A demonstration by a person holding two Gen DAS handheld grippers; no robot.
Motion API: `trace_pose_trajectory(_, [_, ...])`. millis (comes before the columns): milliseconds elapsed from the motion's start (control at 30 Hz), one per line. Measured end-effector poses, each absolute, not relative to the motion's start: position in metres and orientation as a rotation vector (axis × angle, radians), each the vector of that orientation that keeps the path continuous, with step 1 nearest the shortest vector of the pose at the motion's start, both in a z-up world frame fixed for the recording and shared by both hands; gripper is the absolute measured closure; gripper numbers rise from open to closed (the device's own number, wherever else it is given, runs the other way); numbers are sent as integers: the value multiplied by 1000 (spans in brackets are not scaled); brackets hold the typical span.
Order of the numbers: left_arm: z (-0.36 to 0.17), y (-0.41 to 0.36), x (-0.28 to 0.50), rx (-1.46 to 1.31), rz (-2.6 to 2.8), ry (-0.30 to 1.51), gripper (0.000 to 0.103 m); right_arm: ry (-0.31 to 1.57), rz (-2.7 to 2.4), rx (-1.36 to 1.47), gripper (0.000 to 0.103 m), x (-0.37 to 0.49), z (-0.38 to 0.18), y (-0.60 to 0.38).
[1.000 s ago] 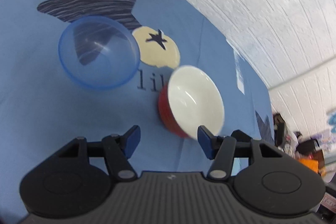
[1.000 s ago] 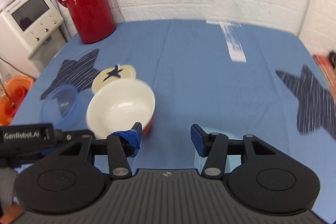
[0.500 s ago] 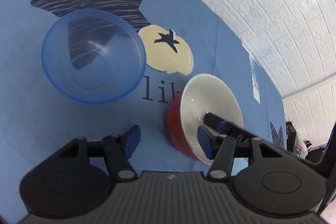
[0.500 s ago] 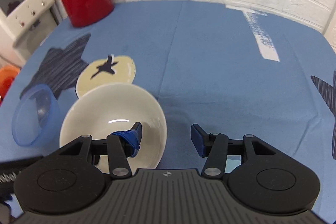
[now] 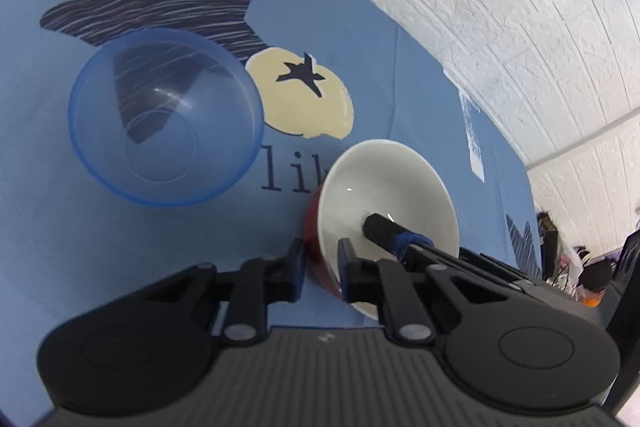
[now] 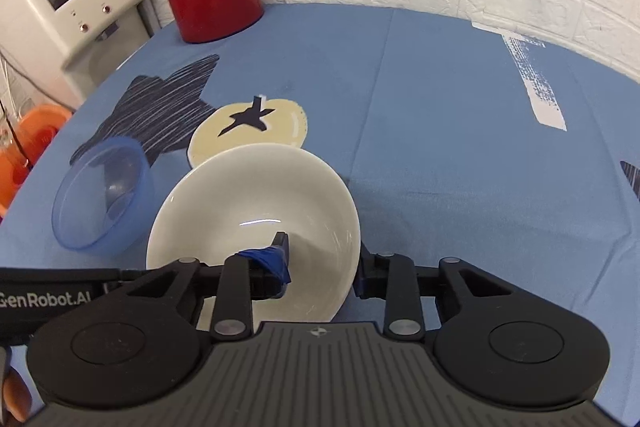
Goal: Organize plates and bowls
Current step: 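Move the right tool to the red bowl and clamp its rim, then carry the red bowl with the right tool into the steel bowl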
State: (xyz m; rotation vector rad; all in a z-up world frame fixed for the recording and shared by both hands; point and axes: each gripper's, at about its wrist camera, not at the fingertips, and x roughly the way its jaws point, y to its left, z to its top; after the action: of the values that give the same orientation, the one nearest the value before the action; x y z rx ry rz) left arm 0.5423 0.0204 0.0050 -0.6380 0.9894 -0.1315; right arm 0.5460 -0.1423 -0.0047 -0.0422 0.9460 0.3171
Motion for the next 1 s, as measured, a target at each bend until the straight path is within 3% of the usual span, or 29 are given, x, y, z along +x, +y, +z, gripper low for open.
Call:
trace_pose_trajectory(233, [18, 19, 503, -593, -194, 1017, 92, 990, 338, -2, 86, 506, 4, -153])
trace_pose_trajectory(633, [63, -32, 356, -444, -409, 1060, 96, 889, 287, -2, 80, 331, 57, -204])
trace_pose_trajectory(1000, [23, -62, 267, -318, -471, 1194, 95, 957, 251, 56, 78, 234, 17, -228])
